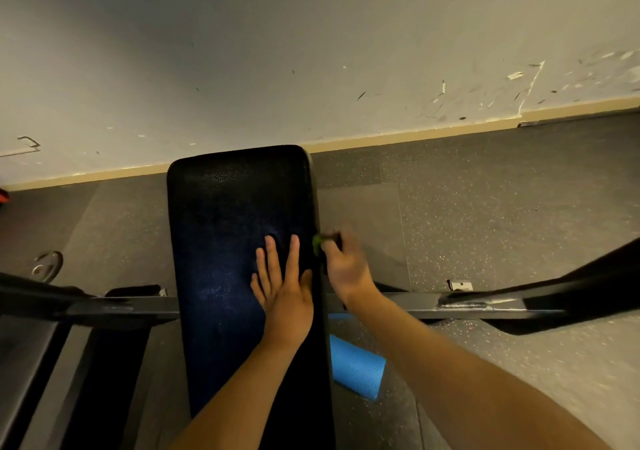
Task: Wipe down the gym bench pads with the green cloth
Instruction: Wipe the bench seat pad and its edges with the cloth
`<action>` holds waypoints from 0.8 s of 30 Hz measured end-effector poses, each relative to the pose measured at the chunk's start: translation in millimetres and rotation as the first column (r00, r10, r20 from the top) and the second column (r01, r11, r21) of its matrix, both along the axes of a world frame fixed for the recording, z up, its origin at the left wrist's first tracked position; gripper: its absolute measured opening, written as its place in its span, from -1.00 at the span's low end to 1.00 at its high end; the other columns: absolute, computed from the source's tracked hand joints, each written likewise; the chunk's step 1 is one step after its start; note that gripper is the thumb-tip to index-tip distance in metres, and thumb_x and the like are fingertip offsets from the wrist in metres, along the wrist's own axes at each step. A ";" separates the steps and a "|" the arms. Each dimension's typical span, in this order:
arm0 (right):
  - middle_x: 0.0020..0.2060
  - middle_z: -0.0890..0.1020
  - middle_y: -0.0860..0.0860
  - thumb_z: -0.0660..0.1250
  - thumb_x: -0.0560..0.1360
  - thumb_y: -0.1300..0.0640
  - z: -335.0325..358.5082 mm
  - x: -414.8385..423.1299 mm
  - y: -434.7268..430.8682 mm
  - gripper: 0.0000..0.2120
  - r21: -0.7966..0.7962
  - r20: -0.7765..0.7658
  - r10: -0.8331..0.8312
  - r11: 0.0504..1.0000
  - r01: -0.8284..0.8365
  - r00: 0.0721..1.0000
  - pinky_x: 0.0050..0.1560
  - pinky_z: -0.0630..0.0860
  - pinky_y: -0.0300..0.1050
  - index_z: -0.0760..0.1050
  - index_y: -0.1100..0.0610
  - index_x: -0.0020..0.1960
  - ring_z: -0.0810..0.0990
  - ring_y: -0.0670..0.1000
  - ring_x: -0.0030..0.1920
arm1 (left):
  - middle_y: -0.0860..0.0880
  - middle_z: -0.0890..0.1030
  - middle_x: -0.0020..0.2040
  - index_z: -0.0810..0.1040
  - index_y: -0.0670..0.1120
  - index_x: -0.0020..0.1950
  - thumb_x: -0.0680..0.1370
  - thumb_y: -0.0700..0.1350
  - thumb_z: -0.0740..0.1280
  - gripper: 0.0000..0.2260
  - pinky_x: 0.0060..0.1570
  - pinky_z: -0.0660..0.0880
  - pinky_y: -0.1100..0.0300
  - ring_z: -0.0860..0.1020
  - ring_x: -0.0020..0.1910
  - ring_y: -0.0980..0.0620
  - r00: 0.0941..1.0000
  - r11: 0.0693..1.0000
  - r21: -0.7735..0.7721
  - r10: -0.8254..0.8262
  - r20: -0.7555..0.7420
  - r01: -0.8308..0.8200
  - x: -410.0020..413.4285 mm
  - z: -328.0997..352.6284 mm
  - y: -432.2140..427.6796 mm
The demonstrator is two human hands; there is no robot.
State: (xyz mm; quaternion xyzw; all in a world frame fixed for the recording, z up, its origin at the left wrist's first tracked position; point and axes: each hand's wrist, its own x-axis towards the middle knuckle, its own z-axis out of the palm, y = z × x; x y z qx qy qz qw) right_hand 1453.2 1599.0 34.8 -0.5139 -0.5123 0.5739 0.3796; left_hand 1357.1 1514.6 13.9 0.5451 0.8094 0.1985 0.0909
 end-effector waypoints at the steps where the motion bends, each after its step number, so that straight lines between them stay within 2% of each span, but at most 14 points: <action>1: -0.02 0.57 0.15 0.26 0.51 0.00 13.0 -5.4 15.3 -0.87 -0.010 -0.051 -0.017 1.000 0.016 0.999 -0.06 0.51 0.01 0.49 0.05 -0.04 0.57 0.12 -0.04 | 0.18 -0.42 0.56 -0.31 0.40 0.52 0.60 0.23 -0.14 -0.47 0.48 -0.30 -0.07 -0.38 0.56 0.10 1.000 1.000 0.004 0.004 -0.001 -0.004 -0.2 -1.0 0.0; 2: 0.04 0.55 0.11 0.26 0.55 0.03 23.9 -10.7 30.8 -0.96 -0.013 -0.081 -0.024 1.000 0.023 0.996 -0.05 0.49 -0.06 0.48 -0.03 -0.04 0.55 0.09 0.01 | 0.18 -0.41 0.57 -0.30 0.40 0.52 0.61 0.22 -0.14 -0.48 0.49 -0.28 -0.08 -0.37 0.57 0.10 1.000 1.000 0.016 0.002 -0.004 -0.002 -0.1 -2.2 0.6; 4: 0.11 0.46 0.03 0.20 0.59 0.17 46.3 -20.9 53.3 -0.80 0.034 -0.095 -0.047 0.998 0.050 0.994 0.05 0.42 -0.10 0.40 -0.14 -0.08 0.48 0.04 0.08 | 0.16 -0.39 0.58 -0.28 0.40 0.53 0.63 0.21 -0.12 -0.49 0.49 -0.26 -0.10 -0.34 0.58 0.08 1.000 0.999 0.053 0.000 -0.007 0.001 0.5 -5.7 1.9; 6: 0.09 0.40 0.02 0.14 0.56 0.23 49.5 -27.3 50.4 -0.72 0.094 -0.103 -0.059 0.993 0.068 0.993 0.11 0.38 -0.07 0.36 -0.16 -0.11 0.43 0.04 0.08 | 0.17 -0.39 0.58 -0.28 0.39 0.53 0.63 0.20 -0.12 -0.49 0.48 -0.28 -0.09 -0.35 0.58 0.08 1.000 0.998 0.061 0.003 -0.012 -0.003 0.3 -8.2 3.8; 10: -0.05 0.39 0.05 0.11 0.45 0.14 6.0 -24.0 9.1 -0.74 0.335 0.113 -0.075 0.941 0.033 0.991 0.00 0.37 -0.06 0.37 -0.25 -0.18 0.38 0.01 -0.08 | 0.10 -0.39 0.59 -0.27 0.35 0.55 0.59 0.17 -0.12 -0.44 0.49 -0.32 -0.07 -0.38 0.57 0.06 0.999 0.999 0.041 0.025 -0.034 -0.023 1.5 -9.6 4.9; 12: -0.09 0.38 0.08 0.10 0.45 0.15 -8.2 -16.1 -8.3 -0.83 0.382 0.193 -0.080 0.924 0.000 0.978 -0.05 0.36 -0.11 0.37 -0.12 -0.15 0.37 -0.02 -0.14 | 0.09 -0.38 0.59 -0.20 0.31 0.58 0.58 0.17 -0.12 -0.44 0.47 -0.36 -0.04 -0.39 0.56 0.07 1.000 0.999 0.045 0.023 -0.012 -0.022 3.9 -9.0 4.8; 14: -0.13 0.36 0.10 0.10 0.50 0.26 -18.6 -13.1 -26.7 -0.89 0.355 0.164 -0.059 0.935 -0.003 0.985 -0.13 0.36 -0.22 0.34 0.10 -0.15 0.37 -0.11 -0.22 | 0.10 -0.36 0.59 -0.15 0.29 0.59 0.61 0.17 -0.11 -0.46 0.47 -0.39 -0.02 -0.39 0.56 0.08 0.999 0.997 0.064 0.032 0.000 -0.032 3.6 -9.6 3.2; 15: -0.14 0.36 0.09 0.09 0.53 0.34 -24.2 -9.8 -34.7 -0.84 0.306 0.133 -0.054 0.952 0.011 0.990 -0.15 0.36 -0.25 0.32 0.13 -0.16 0.36 -0.16 -0.25 | 0.11 -0.36 0.59 -0.13 0.28 0.60 0.62 0.17 -0.09 -0.47 0.47 -0.40 -0.01 -0.39 0.56 0.08 0.999 0.997 0.073 0.029 0.014 -0.030 4.2 -9.7 5.1; 17: -0.12 0.36 0.03 0.07 0.57 0.39 -38.8 -4.3 -54.2 -0.75 0.178 0.062 -0.005 0.984 -0.007 0.998 -0.11 0.36 -0.25 0.33 0.10 -0.16 0.35 -0.18 -0.23 | 0.11 -0.34 0.59 -0.09 0.27 0.60 0.68 0.13 -0.02 -0.50 0.48 -0.38 -0.03 -0.38 0.56 0.10 0.998 0.995 0.091 0.029 0.049 -0.034 3.7 -11.4 5.9; 20: -0.10 0.37 0.01 0.06 0.58 0.36 -50.2 7.2 -68.5 -0.75 0.027 -0.015 0.085 0.996 -0.085 0.996 -0.11 0.35 -0.27 0.31 0.06 -0.17 0.33 -0.16 -0.22 | 0.13 -0.32 0.60 -0.07 0.27 0.59 0.70 0.05 0.05 -0.51 0.49 -0.35 -0.07 -0.39 0.55 0.14 0.994 0.994 0.095 0.034 0.105 -0.044 7.0 -8.2 7.4; 22: -0.09 0.39 0.05 0.09 0.58 0.30 -45.5 13.2 -62.7 -0.76 -0.013 -0.031 0.134 0.991 -0.134 0.990 -0.15 0.35 -0.27 0.32 0.02 -0.17 0.35 -0.11 -0.21 | 0.12 -0.27 0.61 -0.02 0.26 0.60 0.70 0.01 0.10 -0.50 0.51 -0.31 -0.10 -0.35 0.57 0.13 0.988 0.992 0.115 0.042 0.148 -0.059 12.5 -2.5 4.6; 24: -0.10 0.44 0.10 0.15 0.52 0.21 -29.4 14.1 -46.1 -0.81 -0.015 -0.099 0.086 0.996 -0.088 0.991 -0.19 0.40 -0.14 0.36 -0.08 -0.16 0.42 -0.03 -0.20 | 0.10 -0.17 0.64 0.06 0.24 0.60 0.68 -0.04 0.18 -0.47 0.51 -0.19 -0.14 -0.23 0.60 0.06 0.985 0.987 0.123 0.084 0.148 -0.103 19.5 1.5 -4.4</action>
